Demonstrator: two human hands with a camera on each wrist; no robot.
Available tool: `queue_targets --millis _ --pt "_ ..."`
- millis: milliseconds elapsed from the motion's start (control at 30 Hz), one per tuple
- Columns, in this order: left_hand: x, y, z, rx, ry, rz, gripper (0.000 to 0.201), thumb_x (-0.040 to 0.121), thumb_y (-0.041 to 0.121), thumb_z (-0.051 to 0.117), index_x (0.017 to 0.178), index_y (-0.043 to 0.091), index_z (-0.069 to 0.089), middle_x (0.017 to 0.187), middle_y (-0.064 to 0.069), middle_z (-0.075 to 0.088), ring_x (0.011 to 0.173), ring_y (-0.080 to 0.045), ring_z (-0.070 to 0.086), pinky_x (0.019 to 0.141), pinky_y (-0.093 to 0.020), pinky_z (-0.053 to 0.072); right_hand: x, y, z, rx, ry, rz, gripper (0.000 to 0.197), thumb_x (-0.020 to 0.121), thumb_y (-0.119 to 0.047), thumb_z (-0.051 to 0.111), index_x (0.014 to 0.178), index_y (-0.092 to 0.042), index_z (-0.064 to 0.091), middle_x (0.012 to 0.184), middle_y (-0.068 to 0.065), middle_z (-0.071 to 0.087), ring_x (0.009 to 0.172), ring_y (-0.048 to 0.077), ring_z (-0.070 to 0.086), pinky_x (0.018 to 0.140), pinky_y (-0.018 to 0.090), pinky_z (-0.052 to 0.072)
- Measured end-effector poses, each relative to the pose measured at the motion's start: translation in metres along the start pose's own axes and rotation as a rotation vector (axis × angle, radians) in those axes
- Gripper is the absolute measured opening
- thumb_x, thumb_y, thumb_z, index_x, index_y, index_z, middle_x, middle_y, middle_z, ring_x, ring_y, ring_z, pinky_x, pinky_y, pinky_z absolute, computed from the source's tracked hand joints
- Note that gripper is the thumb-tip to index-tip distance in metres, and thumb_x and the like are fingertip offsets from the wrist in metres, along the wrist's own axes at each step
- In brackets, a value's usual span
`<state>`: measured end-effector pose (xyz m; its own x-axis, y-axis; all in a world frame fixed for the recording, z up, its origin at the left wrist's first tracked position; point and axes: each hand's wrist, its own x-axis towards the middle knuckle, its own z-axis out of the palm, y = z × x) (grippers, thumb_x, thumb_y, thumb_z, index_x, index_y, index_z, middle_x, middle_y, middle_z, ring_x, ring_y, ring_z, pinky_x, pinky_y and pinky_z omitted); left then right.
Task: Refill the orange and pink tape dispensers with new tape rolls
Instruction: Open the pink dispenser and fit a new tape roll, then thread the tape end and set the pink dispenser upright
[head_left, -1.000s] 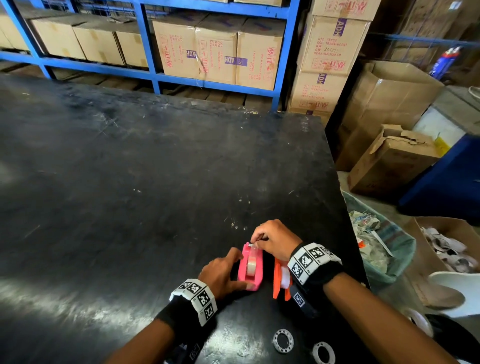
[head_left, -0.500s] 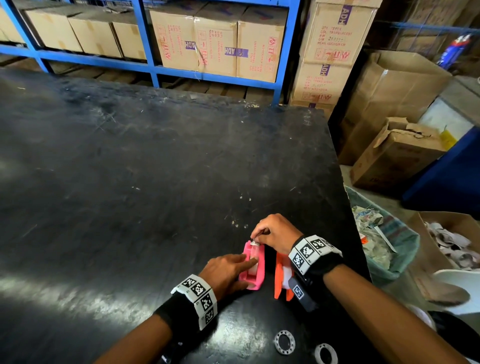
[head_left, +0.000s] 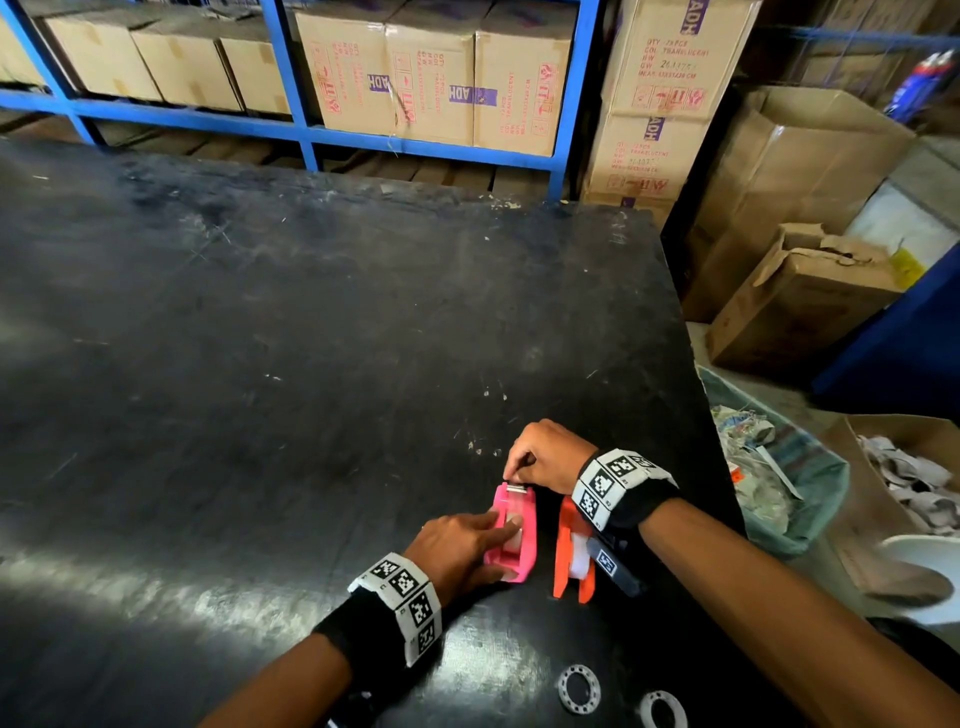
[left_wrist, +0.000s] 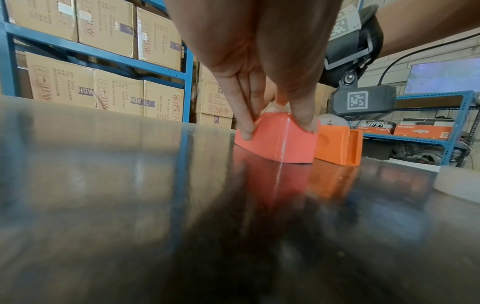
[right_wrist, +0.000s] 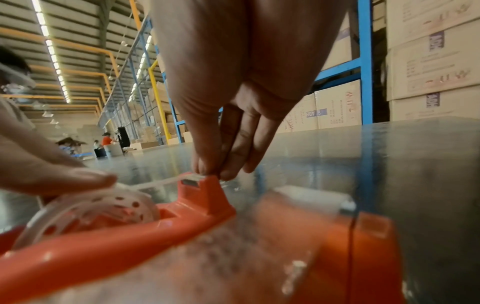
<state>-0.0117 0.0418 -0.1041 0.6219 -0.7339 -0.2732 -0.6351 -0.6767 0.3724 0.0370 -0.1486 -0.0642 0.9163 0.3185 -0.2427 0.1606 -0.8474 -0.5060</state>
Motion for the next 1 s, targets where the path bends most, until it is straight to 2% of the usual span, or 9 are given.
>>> queue_targets --millis 67,167,267,500,600,700,767,867,1000 --pt "0.000 0.001 0.001 0.011 -0.001 0.000 0.065 0.083 0.055 0.050 0.140 0.027 0.036 0.147 -0.005 0.043 0.126 -0.031 0.050 0.095 -0.044 0.046 0.000 -0.001 0.001 -0.021 -0.019 0.009 0.015 0.076 -0.006 0.069 0.084 -0.015 0.077 0.093 0.006 0.077 0.089 0.018 0.070 0.085 0.026 0.052" --pt "-0.001 0.001 -0.001 -0.020 0.003 0.011 0.073 0.077 0.062 0.043 0.139 0.025 0.039 0.144 -0.008 0.047 0.123 -0.034 0.052 0.093 -0.046 0.048 0.000 -0.006 0.000 -0.043 -0.052 0.011 0.018 0.078 -0.001 0.065 0.086 -0.013 0.076 0.096 0.006 0.076 0.092 0.017 0.068 0.081 0.022 0.048" --pt "-0.001 0.003 -0.005 0.002 -0.011 0.002 0.066 0.084 0.052 0.053 0.141 0.025 0.035 0.146 -0.007 0.044 0.127 -0.033 0.049 0.097 -0.043 0.045 0.001 -0.007 0.000 -0.037 -0.058 0.028 0.018 0.077 0.000 0.065 0.085 -0.011 0.077 0.093 0.007 0.076 0.088 0.019 0.069 0.078 0.022 0.049" --pt "0.001 0.006 -0.009 -0.037 0.028 -0.004 0.079 0.077 0.051 0.063 0.142 0.020 0.029 0.141 -0.008 0.047 0.124 -0.031 0.050 0.096 -0.041 0.046 -0.016 0.003 -0.008 0.046 0.027 0.124 0.025 0.081 0.001 0.056 0.096 -0.008 0.075 0.104 0.011 0.074 0.099 0.021 0.068 0.094 0.030 0.051" --pt "-0.001 0.009 -0.014 0.029 0.110 0.015 0.091 0.067 0.071 0.051 0.141 0.022 0.029 0.132 -0.010 0.052 0.116 -0.031 0.054 0.089 -0.042 0.050 -0.048 0.010 -0.019 0.098 0.106 0.159 0.026 0.082 0.003 0.055 0.099 -0.006 0.073 0.103 0.012 0.074 0.097 0.020 0.068 0.086 0.020 0.049" --pt "-0.003 0.020 -0.017 0.066 0.282 0.153 0.075 0.067 0.073 0.045 0.120 0.020 0.053 0.106 -0.010 0.065 0.092 -0.030 0.066 0.067 -0.038 0.056 -0.092 0.018 -0.024 0.137 0.165 0.191 0.021 0.082 -0.002 0.060 0.097 -0.007 0.073 0.096 0.010 0.075 0.086 0.010 0.066 0.071 0.001 0.041" --pt "-0.004 0.033 -0.018 0.035 0.202 0.167 0.063 0.073 0.067 0.049 0.115 0.022 0.057 0.108 -0.006 0.065 0.096 -0.028 0.064 0.073 -0.038 0.055 -0.121 0.021 -0.021 0.139 0.171 0.226 0.017 0.080 -0.005 0.062 0.092 -0.008 0.074 0.093 0.009 0.076 0.083 0.009 0.065 0.069 0.003 0.041" --pt "-0.005 0.057 -0.005 0.001 -0.006 0.240 0.048 0.080 0.054 0.057 0.115 0.021 0.058 0.111 -0.004 0.061 0.100 -0.025 0.060 0.080 -0.036 0.050 -0.163 0.026 0.000 0.063 0.021 0.298 0.015 0.078 -0.017 0.070 0.092 -0.011 0.073 0.095 0.009 0.075 0.088 0.018 0.068 0.076 0.022 0.047" --pt "-0.006 0.078 0.026 0.064 -0.194 0.327 0.054 0.076 0.053 0.062 0.118 0.019 0.056 0.117 -0.006 0.057 0.105 -0.028 0.058 0.082 -0.040 0.052 -0.205 0.020 0.050 -0.015 -0.223 0.374 0.044 0.067 -0.035 0.079 0.104 -0.017 0.063 0.104 0.009 0.067 0.093 0.025 0.062 0.078 0.031 0.047"
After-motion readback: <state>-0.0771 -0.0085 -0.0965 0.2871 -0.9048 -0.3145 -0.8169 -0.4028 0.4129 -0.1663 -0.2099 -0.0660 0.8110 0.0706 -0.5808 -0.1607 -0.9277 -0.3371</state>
